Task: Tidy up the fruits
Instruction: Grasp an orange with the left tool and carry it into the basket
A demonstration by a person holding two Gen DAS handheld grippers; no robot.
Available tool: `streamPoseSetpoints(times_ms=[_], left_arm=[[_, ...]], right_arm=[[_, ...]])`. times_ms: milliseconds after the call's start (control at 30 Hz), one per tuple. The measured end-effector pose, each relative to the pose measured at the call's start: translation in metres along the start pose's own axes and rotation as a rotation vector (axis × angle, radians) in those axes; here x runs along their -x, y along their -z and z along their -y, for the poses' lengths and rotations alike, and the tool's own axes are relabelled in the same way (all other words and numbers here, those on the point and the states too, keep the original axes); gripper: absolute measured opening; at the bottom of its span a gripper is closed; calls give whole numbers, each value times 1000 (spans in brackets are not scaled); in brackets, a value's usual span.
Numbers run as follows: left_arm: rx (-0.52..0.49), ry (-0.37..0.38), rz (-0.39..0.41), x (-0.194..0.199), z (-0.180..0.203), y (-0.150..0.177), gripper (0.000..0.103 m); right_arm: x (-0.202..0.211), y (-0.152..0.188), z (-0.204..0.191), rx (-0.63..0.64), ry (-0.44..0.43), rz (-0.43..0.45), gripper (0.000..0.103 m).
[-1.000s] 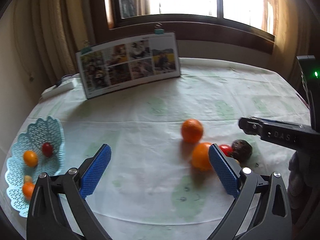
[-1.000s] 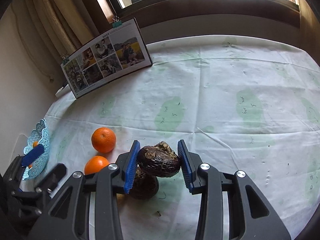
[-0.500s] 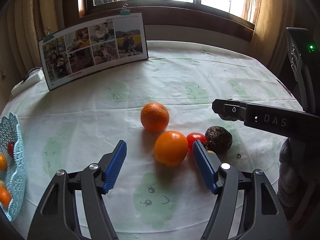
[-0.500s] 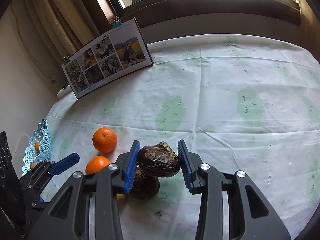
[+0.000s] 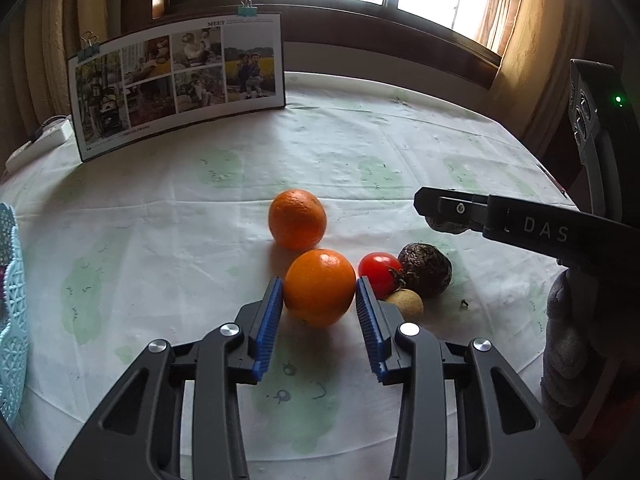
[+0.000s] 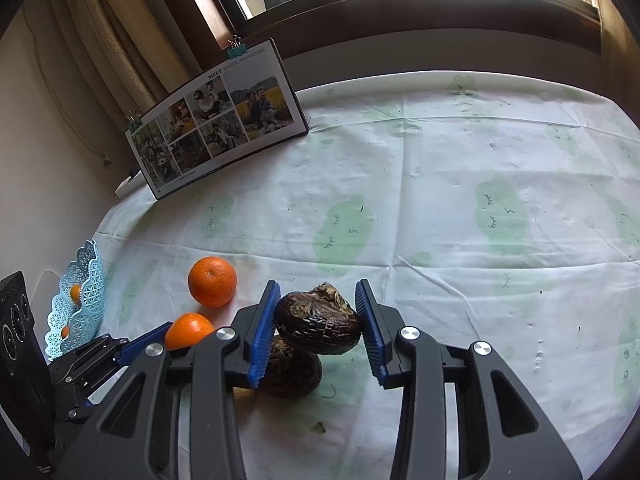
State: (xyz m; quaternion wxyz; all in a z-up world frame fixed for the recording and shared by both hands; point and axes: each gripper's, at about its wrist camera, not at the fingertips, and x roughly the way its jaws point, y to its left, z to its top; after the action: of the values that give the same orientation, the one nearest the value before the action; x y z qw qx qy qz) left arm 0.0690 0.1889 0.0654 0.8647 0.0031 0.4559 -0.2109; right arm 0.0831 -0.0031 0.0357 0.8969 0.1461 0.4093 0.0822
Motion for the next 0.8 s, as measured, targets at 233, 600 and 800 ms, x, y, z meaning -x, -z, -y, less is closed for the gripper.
streamPoseSetpoints(times_ms=[233, 600, 800], left_arm=[[22, -77, 43, 19, -9, 2, 39], [121, -259, 156, 71, -48, 4, 39], [176, -368, 208, 101, -74, 12, 39]], right_arm=[[4, 0, -6, 17, 2, 11, 40], [3, 3, -12, 33, -2, 8, 40], [4, 6, -15, 41, -4, 12, 40]])
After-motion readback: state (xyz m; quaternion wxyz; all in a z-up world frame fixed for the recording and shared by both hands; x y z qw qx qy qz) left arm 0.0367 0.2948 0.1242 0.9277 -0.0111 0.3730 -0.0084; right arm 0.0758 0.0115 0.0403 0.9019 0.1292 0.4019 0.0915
